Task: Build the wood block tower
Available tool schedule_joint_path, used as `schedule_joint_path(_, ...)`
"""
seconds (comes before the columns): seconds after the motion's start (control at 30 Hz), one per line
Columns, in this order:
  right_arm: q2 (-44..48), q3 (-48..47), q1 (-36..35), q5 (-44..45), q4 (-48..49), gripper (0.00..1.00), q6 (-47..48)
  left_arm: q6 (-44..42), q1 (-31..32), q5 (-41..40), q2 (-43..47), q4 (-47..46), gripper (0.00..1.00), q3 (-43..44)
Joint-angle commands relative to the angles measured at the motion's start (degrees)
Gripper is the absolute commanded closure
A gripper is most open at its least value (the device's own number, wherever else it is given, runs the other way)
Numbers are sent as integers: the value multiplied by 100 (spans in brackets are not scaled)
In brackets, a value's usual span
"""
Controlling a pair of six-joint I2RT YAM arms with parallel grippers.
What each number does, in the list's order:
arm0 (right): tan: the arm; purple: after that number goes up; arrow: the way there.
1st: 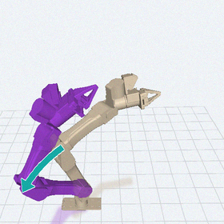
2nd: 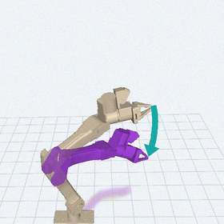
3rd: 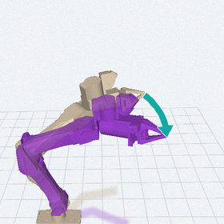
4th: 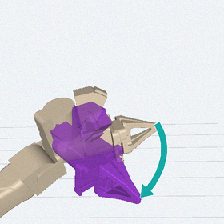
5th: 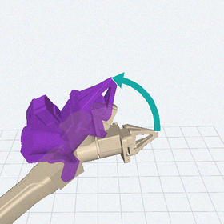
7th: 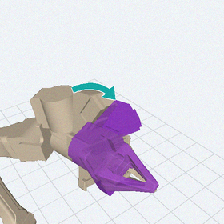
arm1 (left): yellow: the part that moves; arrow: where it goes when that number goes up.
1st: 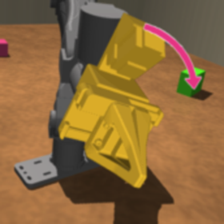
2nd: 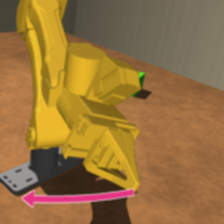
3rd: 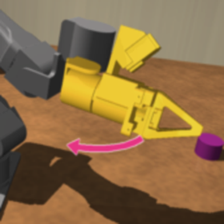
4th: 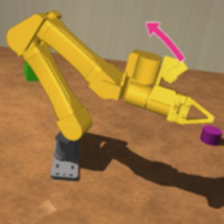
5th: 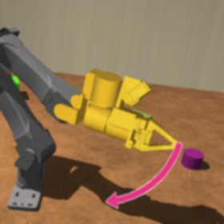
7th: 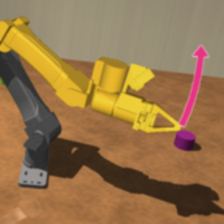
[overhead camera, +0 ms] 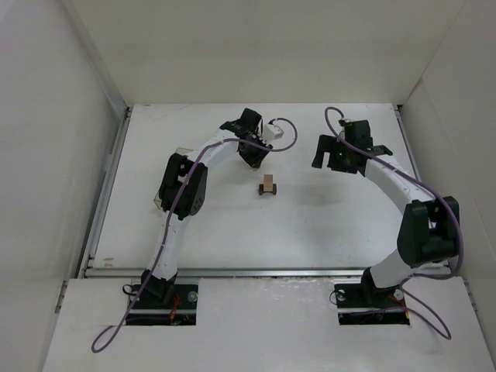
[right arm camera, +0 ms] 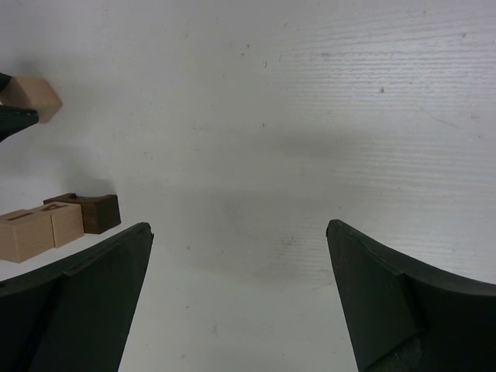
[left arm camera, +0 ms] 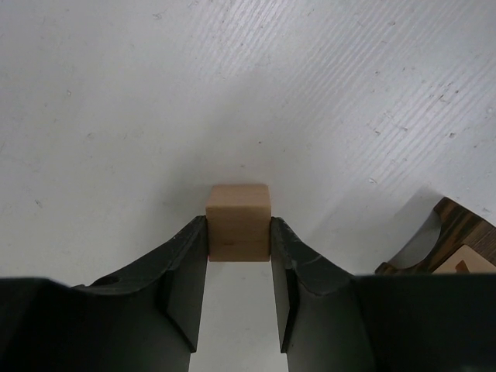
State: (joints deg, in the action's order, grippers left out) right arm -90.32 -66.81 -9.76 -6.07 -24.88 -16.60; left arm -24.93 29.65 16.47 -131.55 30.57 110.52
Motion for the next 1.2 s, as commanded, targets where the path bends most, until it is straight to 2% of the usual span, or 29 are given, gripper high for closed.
schedule_joint_path(0.0,331,-69,35,132,-16,0,69,6,32,-125,146,195,100,268)
schedule_joint_path(0.17,507,-17,35,132,-16,0,122,-529,32,-206,401,853,100,830)
schedule_joint_path(0.33,823,167,35,62,-16,0,175,-1408,32,530,980,1460,100,1217)
schedule_joint_path(0.53,1165,492,35,62,45,0,175,-2366,532,594,1325,2488,100,1332)
schedule_joint_path(0.67,1271,615,35,114,45,0,60,-2368,727,656,1430,2796,100,1332)
schedule_joint_path(0.93,1526,836,35,114,98,0,-1,-2438,955,480,1483,2797,100,954)
schedule_joint_path(1.17,1631,950,35,167,98,0,-1,-2438,1008,375,1544,2463,100,506)
